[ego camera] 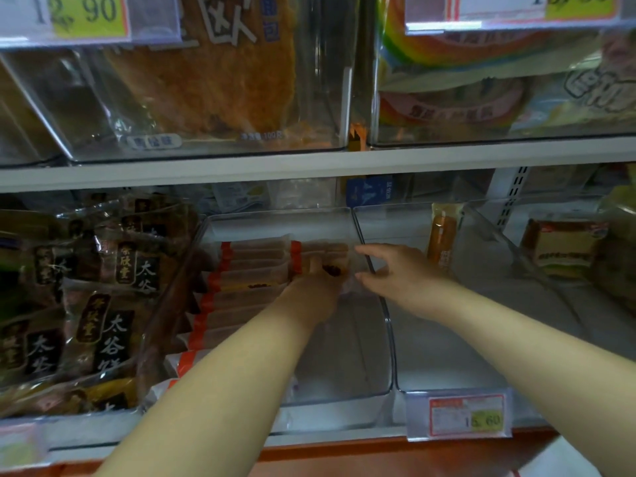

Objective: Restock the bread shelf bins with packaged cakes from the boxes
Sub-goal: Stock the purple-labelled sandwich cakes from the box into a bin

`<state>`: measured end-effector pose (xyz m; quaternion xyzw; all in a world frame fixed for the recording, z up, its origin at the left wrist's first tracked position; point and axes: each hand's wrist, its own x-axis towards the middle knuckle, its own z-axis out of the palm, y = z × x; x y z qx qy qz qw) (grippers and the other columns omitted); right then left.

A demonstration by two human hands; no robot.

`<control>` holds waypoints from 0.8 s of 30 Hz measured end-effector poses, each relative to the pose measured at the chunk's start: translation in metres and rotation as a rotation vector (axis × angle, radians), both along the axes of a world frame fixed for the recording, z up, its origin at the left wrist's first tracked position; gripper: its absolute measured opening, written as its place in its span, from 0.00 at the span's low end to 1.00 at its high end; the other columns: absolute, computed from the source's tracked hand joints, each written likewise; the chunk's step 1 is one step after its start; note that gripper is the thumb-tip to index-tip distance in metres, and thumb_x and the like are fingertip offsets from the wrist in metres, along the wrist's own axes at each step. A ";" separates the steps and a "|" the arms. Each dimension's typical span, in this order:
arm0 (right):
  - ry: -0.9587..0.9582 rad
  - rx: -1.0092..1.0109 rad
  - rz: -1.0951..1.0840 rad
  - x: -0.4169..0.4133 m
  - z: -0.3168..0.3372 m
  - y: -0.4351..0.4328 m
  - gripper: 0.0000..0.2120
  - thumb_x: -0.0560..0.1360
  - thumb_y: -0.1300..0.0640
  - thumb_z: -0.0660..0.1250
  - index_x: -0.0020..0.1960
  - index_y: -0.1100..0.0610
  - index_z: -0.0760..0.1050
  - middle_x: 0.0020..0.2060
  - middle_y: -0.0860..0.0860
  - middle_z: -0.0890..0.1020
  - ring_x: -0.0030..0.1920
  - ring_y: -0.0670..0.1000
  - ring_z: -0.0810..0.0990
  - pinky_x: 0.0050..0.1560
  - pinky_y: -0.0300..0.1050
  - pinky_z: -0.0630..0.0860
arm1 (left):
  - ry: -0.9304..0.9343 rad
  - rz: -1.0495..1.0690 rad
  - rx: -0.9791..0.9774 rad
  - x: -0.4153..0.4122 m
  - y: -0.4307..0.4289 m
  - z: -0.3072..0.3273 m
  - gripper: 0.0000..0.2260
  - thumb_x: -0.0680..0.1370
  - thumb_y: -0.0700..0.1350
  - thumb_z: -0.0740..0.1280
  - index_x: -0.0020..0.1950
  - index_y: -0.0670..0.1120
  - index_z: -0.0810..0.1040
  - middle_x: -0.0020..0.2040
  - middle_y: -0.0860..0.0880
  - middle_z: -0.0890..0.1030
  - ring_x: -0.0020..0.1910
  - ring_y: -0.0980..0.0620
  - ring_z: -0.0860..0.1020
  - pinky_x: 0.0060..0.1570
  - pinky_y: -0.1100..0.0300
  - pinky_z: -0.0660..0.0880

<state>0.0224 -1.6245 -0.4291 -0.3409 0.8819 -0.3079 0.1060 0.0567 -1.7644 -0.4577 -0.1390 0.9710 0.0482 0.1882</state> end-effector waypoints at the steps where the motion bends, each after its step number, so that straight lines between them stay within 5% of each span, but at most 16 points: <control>1: -0.005 -0.002 0.002 0.001 0.000 0.000 0.26 0.78 0.49 0.63 0.75 0.47 0.60 0.71 0.48 0.69 0.65 0.50 0.73 0.64 0.42 0.68 | -0.002 0.003 0.002 0.000 0.000 0.000 0.35 0.76 0.32 0.63 0.78 0.54 0.53 0.76 0.42 0.51 0.67 0.37 0.68 0.64 0.44 0.71; 5: 0.010 0.018 0.010 0.009 0.002 0.011 0.26 0.78 0.44 0.62 0.74 0.45 0.61 0.72 0.46 0.67 0.67 0.48 0.71 0.62 0.38 0.65 | 0.035 -0.027 0.026 0.011 0.004 0.009 0.29 0.79 0.34 0.59 0.78 0.50 0.55 0.74 0.40 0.60 0.65 0.39 0.71 0.64 0.48 0.71; 9: 0.119 0.017 0.047 0.034 0.013 0.040 0.21 0.77 0.46 0.64 0.69 0.48 0.70 0.60 0.48 0.79 0.53 0.46 0.79 0.53 0.38 0.75 | 0.164 -0.020 0.057 0.036 0.018 0.032 0.18 0.82 0.39 0.57 0.72 0.46 0.67 0.67 0.42 0.73 0.62 0.44 0.74 0.60 0.55 0.71; 12: 0.220 0.010 0.058 0.057 0.017 0.073 0.18 0.77 0.48 0.64 0.66 0.47 0.73 0.59 0.42 0.78 0.52 0.38 0.75 0.52 0.31 0.71 | 0.352 0.078 0.061 0.060 0.032 0.042 0.12 0.81 0.45 0.58 0.63 0.48 0.74 0.59 0.44 0.78 0.55 0.45 0.78 0.56 0.53 0.75; 16: 0.287 0.029 0.010 0.090 0.015 0.132 0.12 0.77 0.51 0.66 0.60 0.45 0.77 0.49 0.37 0.79 0.50 0.37 0.77 0.51 0.30 0.73 | 0.724 0.036 0.028 0.102 0.069 0.045 0.13 0.80 0.49 0.60 0.63 0.51 0.75 0.57 0.48 0.79 0.54 0.46 0.78 0.50 0.55 0.74; 19: 0.329 0.056 -0.043 0.109 0.012 0.183 0.08 0.76 0.53 0.67 0.54 0.47 0.79 0.45 0.39 0.81 0.46 0.39 0.78 0.49 0.37 0.77 | 0.909 -0.059 0.115 0.124 0.112 0.044 0.12 0.80 0.49 0.60 0.63 0.53 0.74 0.59 0.54 0.78 0.56 0.51 0.77 0.53 0.55 0.74; 24: 0.331 0.057 -0.186 0.126 -0.009 0.279 0.05 0.73 0.55 0.70 0.49 0.49 0.81 0.40 0.42 0.83 0.42 0.41 0.80 0.46 0.46 0.78 | 0.948 -0.223 0.242 0.132 0.193 0.015 0.10 0.78 0.46 0.63 0.58 0.52 0.78 0.53 0.54 0.81 0.51 0.49 0.79 0.49 0.51 0.76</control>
